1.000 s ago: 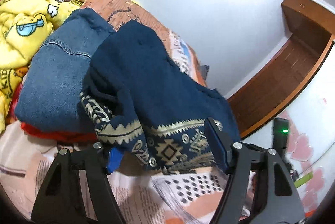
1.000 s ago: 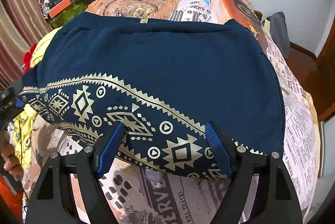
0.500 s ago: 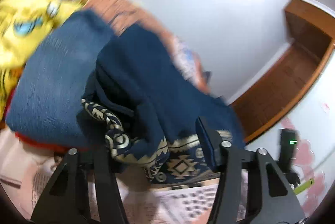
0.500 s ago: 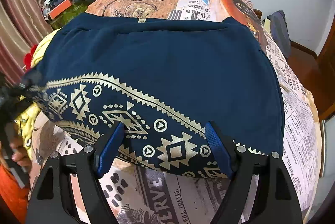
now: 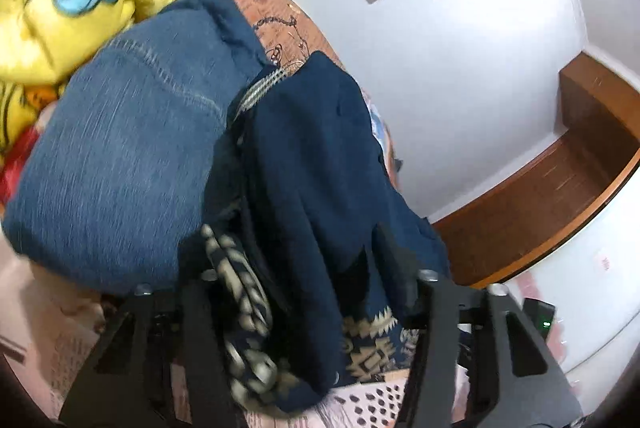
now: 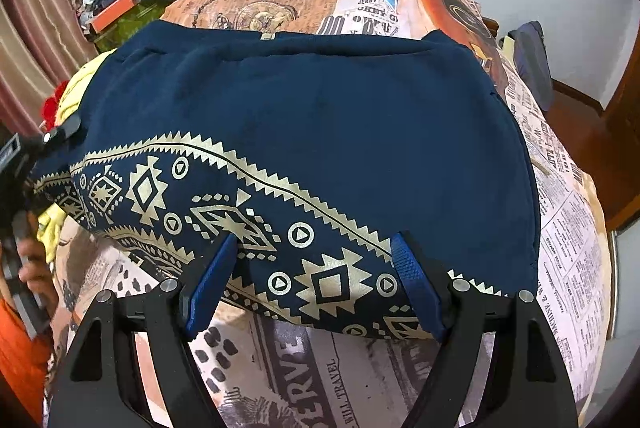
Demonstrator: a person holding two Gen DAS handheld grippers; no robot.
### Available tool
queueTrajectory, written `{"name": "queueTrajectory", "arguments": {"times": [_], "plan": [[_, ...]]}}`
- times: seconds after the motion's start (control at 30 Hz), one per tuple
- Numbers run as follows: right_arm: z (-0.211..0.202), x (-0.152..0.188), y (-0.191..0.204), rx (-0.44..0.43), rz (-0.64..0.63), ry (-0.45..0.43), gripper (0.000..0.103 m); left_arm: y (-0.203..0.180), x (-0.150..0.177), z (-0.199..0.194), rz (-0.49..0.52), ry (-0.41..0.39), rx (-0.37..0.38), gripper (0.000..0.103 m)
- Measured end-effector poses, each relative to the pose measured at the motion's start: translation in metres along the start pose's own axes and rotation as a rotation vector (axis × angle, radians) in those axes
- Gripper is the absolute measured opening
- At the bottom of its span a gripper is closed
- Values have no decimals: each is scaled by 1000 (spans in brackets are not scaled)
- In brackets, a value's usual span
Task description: Fold large clothes
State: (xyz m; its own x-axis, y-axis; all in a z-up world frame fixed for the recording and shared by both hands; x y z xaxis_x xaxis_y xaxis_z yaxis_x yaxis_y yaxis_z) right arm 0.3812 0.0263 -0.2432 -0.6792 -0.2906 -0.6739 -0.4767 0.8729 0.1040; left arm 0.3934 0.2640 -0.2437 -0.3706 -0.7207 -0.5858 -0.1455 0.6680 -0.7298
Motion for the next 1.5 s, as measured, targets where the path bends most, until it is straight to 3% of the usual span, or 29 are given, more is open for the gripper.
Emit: {"name": "queueTrajectory", "arguments": {"times": [0.03,0.13,0.3,0.53,0.67,0.83,1.07,1.23,1.33,1.5], "plan": [[0,-1,0,1,5,3,77,-5,-2,2,30,11,-17,20],[-3,-7,1,-5,18,-5,77,-21,-12,-3,73,5,-23,13],[-8,-30,10,-9,1,-46,77,-66,-35,-26,62,-31,72,9],[-15,-69,38,-70,-6,-135,77,-127,-76,-40,199,-110,50,9],[12,-63,58,-103,-28,-79,77,-144,-65,-28,272,-67,-1,9],[58,-35,67,-141,1,36,77,-161,-30,-3,360,11,-68,9],[33,-32,40,-170,31,28,76,-211,15,44,453,108,-44,9],[-21,-20,-32,-11,53,-71,77,-242,70,82,506,219,-7,9],[-40,-5,-78,93,65,-74,77,-252,112,102,545,308,16,9],[-50,22,-129,164,139,-34,77,-248,171,120,588,434,18,9]]}}
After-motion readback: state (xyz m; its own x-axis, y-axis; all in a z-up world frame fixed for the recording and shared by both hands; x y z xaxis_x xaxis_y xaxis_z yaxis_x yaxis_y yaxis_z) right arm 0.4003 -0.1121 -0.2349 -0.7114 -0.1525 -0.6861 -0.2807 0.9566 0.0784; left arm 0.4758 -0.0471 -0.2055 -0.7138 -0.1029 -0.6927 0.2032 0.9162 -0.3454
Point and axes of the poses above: each gripper's, at about its wrist camera, not at the fingertips, and z roughly the way its jaws point, y to its left, x to its underside, the point moved 10 cm from there along z, roughly the way its jaws point, and after that the axes turned 8 degrees about -y, right-handed, at the moved point
